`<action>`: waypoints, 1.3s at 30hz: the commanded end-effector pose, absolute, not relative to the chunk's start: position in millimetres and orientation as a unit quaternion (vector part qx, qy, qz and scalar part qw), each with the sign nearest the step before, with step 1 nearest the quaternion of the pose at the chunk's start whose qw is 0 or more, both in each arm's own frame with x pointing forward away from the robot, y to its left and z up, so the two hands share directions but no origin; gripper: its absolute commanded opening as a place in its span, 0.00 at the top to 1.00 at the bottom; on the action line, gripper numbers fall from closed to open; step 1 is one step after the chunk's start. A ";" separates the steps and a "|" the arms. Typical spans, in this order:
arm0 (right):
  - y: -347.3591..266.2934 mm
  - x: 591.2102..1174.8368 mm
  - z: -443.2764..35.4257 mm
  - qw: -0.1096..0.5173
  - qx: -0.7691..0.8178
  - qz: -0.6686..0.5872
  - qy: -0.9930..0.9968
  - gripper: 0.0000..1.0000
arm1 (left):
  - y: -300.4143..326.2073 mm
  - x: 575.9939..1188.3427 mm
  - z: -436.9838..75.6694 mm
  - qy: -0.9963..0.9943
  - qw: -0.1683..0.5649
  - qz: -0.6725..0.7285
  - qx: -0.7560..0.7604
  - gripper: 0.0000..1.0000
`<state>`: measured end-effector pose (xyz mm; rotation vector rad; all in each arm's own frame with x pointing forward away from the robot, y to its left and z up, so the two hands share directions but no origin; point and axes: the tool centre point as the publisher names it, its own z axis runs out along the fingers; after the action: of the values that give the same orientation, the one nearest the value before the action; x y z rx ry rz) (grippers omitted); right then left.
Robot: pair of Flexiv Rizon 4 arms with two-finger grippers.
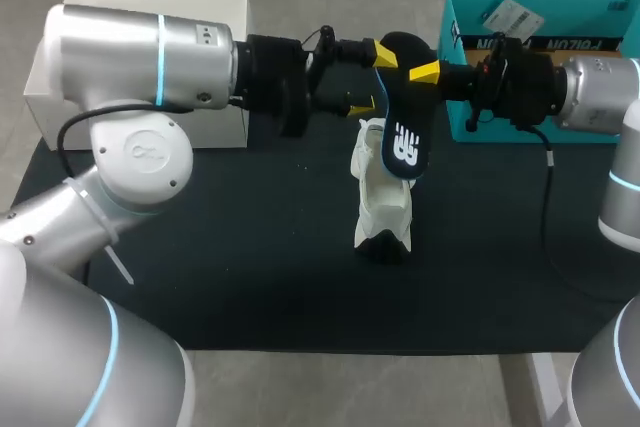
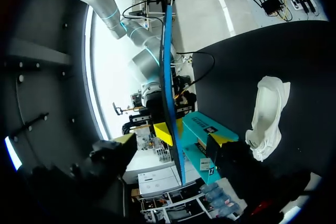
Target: Take the shoe out of the shoebox, open the shoe tongue, remove and reinsert the insole, then place the shoe into the shoebox
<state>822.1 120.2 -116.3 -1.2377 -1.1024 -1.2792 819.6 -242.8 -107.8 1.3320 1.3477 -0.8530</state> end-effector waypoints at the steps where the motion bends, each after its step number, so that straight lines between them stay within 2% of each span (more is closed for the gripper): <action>1: 121.5 821.0 -115.4 0.499 -0.512 -0.529 -0.457 1.00 | -246.4 818.8 -112.9 0.519 0.555 -0.388 0.522 0.38; 4: 123.7 820.7 -113.0 0.487 -0.513 -0.524 -0.474 1.00 | -249.1 822.5 -113.9 0.517 0.559 -0.385 0.521 0.51; 16: 129.3 817.5 -111.7 0.493 -0.510 -0.513 -0.483 1.00 | -265.6 829.2 -115.1 0.509 0.564 -0.391 0.519 0.76; 17: 129.4 817.3 -111.7 0.494 -0.510 -0.513 -0.483 1.00 | -266.2 829.1 -115.2 0.508 0.564 -0.393 0.519 0.80; 18: 129.5 817.2 -111.7 0.494 -0.510 -0.513 -0.483 1.00 | -266.8 829.1 -115.2 0.506 0.565 -0.394 0.519 0.91; 20: 129.4 816.9 -112.0 0.494 -0.511 -0.512 -0.482 1.00 | -267.2 829.1 -115.3 0.506 0.565 -0.394 0.519 0.93; 22: 129.1 816.8 -112.1 0.494 -0.512 -0.512 -0.482 1.00 | -267.5 829.4 -115.7 0.507 0.563 -0.395 0.519 1.00; 29: 127.6 817.5 -112.2 0.494 -0.512 -0.512 -0.481 1.00 | -268.0 829.3 -116.5 0.508 0.563 -0.399 0.516 1.00; 30: 127.5 817.5 -112.5 0.495 -0.511 -0.511 -0.482 0.89 | -268.1 828.8 -116.5 0.508 0.562 -0.401 0.515 1.00; 31: 127.2 817.4 -113.1 0.496 -0.510 -0.511 -0.482 0.58 | -268.0 828.2 -116.7 0.509 0.561 -0.402 0.514 1.00; 32: 126.5 817.4 -113.9 0.496 -0.511 -0.511 -0.482 0.01 | -267.8 827.7 -117.0 0.510 0.560 -0.402 0.514 1.00; 39: 98.7 814.1 -127.7 0.465 -0.548 -0.504 -0.479 0.00 | -256.7 821.8 -123.7 0.532 0.547 -0.406 0.504 1.00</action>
<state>825.6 111.4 -130.5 -1.3136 -1.1693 -1.2416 828.2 -262.1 -123.2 1.1996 1.2433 -0.9673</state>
